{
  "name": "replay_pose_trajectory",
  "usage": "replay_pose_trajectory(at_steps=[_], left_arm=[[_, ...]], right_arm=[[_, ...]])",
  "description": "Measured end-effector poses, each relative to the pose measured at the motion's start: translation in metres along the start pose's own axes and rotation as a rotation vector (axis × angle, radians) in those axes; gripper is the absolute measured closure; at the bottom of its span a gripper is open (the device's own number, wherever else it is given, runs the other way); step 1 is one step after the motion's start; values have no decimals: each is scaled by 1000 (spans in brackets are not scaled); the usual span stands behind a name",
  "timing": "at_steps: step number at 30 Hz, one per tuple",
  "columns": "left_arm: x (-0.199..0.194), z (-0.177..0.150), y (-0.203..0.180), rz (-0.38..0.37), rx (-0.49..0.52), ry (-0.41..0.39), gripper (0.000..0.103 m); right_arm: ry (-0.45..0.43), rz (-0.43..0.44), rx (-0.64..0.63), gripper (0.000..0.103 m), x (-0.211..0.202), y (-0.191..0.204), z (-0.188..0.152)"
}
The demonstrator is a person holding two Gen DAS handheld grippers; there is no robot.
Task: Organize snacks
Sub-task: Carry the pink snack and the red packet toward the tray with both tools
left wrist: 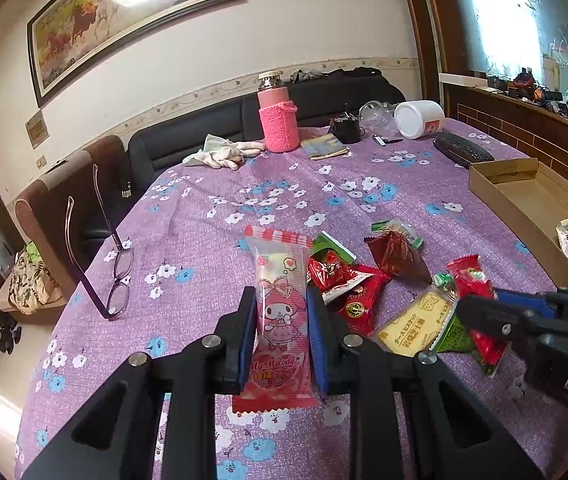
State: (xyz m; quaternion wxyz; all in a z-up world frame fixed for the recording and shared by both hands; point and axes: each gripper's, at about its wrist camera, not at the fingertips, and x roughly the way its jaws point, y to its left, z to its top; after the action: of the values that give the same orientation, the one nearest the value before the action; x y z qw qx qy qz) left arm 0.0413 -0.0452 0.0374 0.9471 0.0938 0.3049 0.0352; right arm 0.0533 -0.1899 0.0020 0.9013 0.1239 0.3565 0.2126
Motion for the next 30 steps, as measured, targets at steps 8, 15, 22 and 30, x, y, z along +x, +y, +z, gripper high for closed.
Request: replay_pose_trajectory(at_steps=[8,15,22,30], left_arm=[[-2,-2,-3,-1,15,-12,80],[-5,-2,-6,-3,23,-26,80],[-1,-4,-9,9,33,-21,80],[-7,0,-14,-51,28,-24,80]], right_arm=[[-63,-19,48,83,-25,-19,5],[-111,-57,110,83,-49,-52,4],[-171,-70,129,84,-71,-71,7],[-266,-133,224,84,-117,-128,8]])
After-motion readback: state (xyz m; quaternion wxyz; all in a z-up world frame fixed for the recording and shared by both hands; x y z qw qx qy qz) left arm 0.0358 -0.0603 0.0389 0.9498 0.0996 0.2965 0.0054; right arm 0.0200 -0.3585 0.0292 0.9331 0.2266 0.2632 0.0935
